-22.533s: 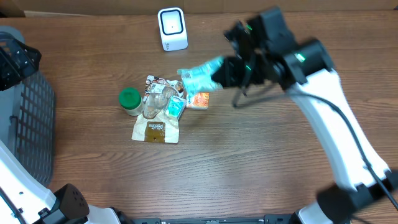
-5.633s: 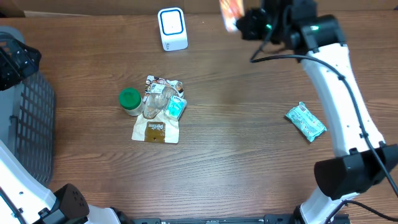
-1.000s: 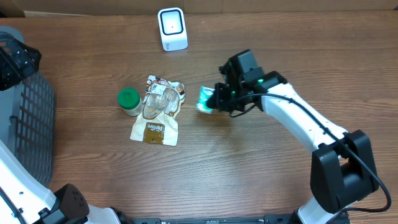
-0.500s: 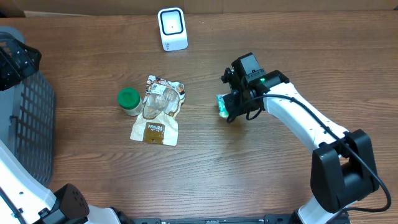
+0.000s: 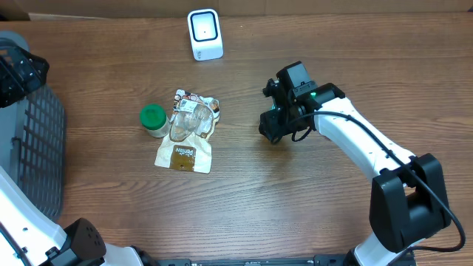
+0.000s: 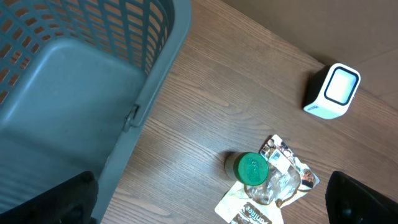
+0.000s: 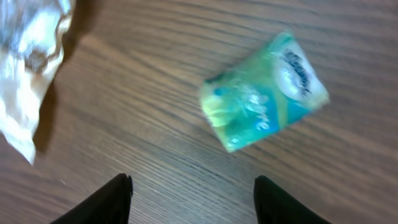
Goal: Scan the item barcode
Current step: 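Pull the tissue pack right and set it on the table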
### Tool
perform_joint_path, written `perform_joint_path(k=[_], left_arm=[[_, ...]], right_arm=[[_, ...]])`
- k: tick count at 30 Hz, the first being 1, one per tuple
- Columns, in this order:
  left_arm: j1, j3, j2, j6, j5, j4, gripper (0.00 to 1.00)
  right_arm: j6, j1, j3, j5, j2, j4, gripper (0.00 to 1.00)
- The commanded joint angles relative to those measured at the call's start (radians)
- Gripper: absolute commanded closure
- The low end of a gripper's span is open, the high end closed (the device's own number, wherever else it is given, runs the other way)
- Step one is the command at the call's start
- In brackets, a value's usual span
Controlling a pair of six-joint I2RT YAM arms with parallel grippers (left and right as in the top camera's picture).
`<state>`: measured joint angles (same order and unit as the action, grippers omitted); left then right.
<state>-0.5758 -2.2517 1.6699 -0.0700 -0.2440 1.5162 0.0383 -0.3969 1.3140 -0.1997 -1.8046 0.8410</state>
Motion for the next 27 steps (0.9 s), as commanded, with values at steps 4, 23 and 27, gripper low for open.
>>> perform_joint_path(k=[4, 23, 27], left_arm=[[0.000, -0.015, -0.008, 0.023, -0.008, -0.002, 0.00], [0.000, -0.015, -0.008, 0.023, -0.008, -0.002, 0.00], [0.000, -0.015, -0.008, 0.023, -0.008, -0.002, 0.01]], right_arm=[[0.653, 0.039, -0.074, -0.041, 0.007, -0.022, 0.58], [1.004, -0.016, -0.292, 0.166, 0.007, -0.401, 0.66], [0.920, -0.002, -0.292, 0.171, 0.007, -0.403, 0.76]])
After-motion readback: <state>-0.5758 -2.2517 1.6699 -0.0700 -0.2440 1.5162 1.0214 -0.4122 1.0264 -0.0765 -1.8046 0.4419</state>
